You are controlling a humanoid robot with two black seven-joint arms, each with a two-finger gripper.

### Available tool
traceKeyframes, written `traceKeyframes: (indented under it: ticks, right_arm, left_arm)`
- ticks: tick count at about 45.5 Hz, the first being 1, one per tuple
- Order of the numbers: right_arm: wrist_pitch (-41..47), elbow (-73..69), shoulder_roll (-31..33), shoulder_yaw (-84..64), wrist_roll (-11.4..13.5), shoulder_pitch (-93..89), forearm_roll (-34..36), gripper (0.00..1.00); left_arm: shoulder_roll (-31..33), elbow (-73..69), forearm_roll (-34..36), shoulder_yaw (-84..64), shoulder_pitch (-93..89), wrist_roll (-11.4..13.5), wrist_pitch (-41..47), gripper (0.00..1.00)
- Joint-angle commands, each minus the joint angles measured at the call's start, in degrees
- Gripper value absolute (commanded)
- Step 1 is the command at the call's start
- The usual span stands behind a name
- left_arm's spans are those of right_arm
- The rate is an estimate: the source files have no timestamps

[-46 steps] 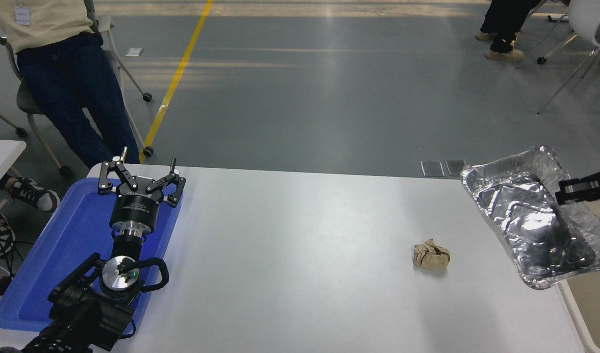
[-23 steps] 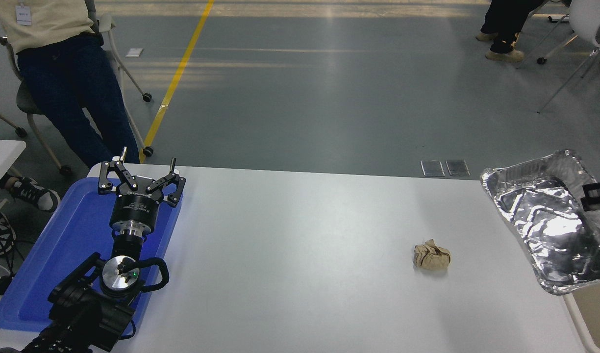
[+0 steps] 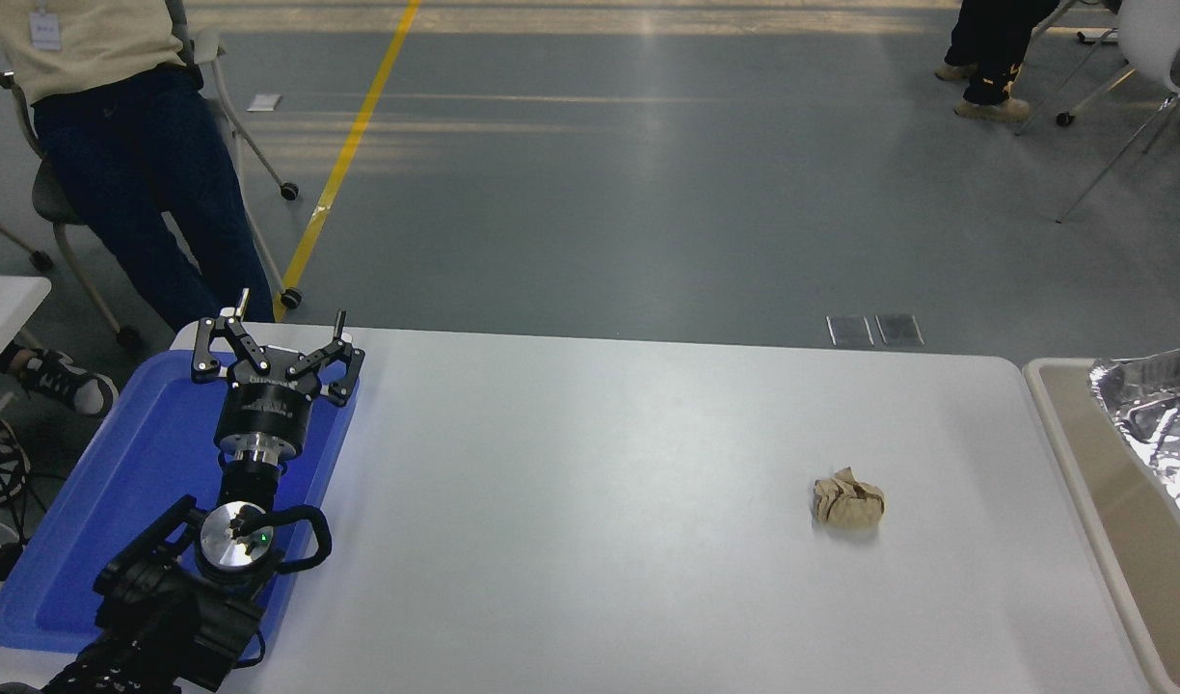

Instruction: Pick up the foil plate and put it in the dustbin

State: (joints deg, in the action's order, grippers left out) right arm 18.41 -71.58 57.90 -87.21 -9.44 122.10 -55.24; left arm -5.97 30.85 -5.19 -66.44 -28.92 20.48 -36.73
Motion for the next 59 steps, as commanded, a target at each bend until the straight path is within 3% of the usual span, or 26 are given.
traceKeyframes:
  ticks: [1, 10, 23, 28, 38, 59]
  right_arm:
    - [-0.21, 14.79, 3.18, 15.21, -0.41, -19.15, -1.8, 0.0]
    - [-0.21, 28.68, 2.13, 30.51, -1.55, -38.58, -1.8, 0.0]
    - [-3.9, 44.59, -5.6, 42.12, -2.25, -58.63, -1.28, 0.0]
    - [-6.01, 50.3, -9.2, 43.79, -2.25, -65.13, 0.65, 0.0]
    - [-8.91, 61.38, -16.76, 43.18, -2.25, -77.44, 11.9, 0.0]
    - [-16.38, 67.72, -23.71, 43.0, -0.15, -84.04, 17.0, 0.0]
  left_arm:
    - [0.0, 0.0, -0.08, 0.0, 0.0, 0.0, -0.01, 1.0]
    - [0.0, 0.0, 0.0, 0.0, 0.0, 0.0, -0.01, 1.0]
    - [0.0, 0.0, 0.0, 0.0, 0.0, 0.0, -0.01, 1.0]
    - [0.0, 0.0, 0.0, 0.0, 0.0, 0.0, -0.01, 1.0]
    - [0.0, 0.0, 0.0, 0.0, 0.0, 0.0, -0.01, 1.0]
    - [0.0, 0.0, 0.0, 0.0, -0.09, 0.0, -0.01, 1.0]
